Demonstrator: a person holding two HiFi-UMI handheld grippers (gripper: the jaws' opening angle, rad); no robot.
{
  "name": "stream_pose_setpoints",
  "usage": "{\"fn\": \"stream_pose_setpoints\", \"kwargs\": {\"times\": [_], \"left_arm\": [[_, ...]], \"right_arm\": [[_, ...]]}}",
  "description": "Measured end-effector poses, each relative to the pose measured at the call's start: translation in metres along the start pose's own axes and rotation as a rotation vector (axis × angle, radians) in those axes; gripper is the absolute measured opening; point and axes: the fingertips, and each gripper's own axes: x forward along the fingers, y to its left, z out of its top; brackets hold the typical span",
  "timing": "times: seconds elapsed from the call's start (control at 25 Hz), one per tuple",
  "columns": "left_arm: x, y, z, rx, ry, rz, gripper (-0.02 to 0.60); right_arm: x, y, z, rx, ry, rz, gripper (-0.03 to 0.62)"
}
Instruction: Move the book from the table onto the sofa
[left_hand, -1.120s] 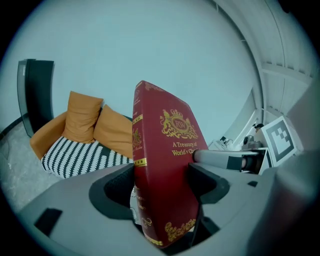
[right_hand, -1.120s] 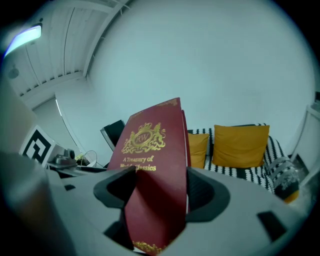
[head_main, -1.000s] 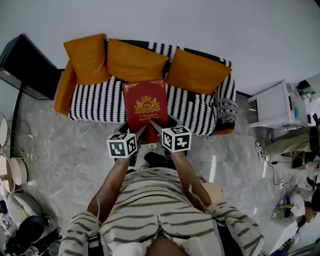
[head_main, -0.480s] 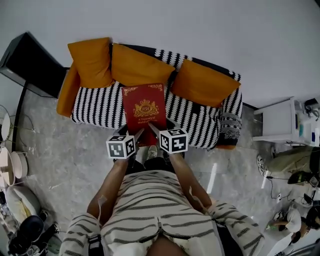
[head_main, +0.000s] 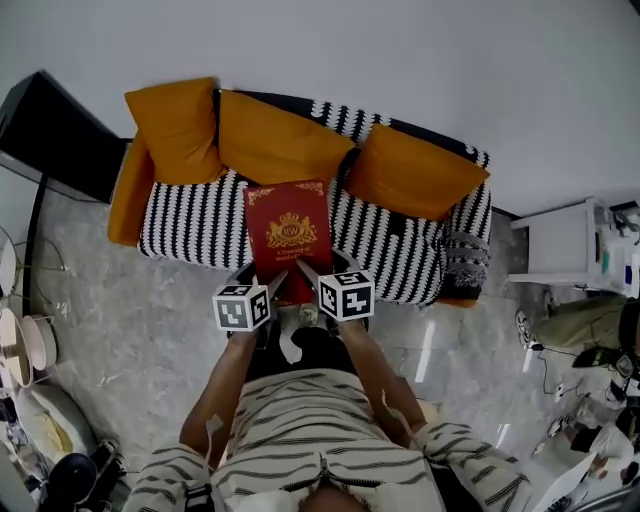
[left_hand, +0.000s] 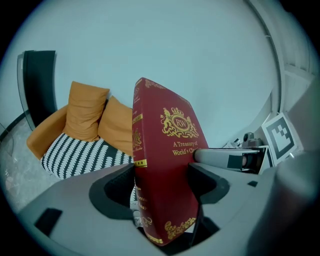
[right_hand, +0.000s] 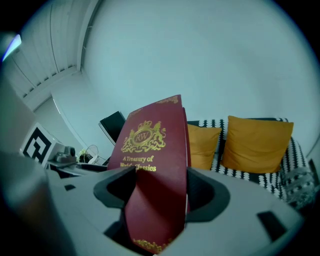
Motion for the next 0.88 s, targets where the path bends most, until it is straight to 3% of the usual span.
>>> {"fn": "stream_pose_setpoints", "kwargs": {"times": [0.24, 0.52, 0.88], "left_arm": [[0.038, 0.026, -0.002, 0.002, 0.031, -0.035, 0.342], [0.074, 0.049, -0.024, 0.000, 0.084, -0.049, 0.337], [0.111, 0.076, -0.044, 0.011, 0.137, -0.063, 0.336]], "right_arm": [[0.036, -0.019, -0.006, -0.012, 0.011, -0.042, 0.321], [0.071, -0.040, -0.038, 0.077, 0.036, -0.048, 0.319], [0.108, -0.059, -0.065, 0.113, 0.066, -0.079, 0.318]]}}
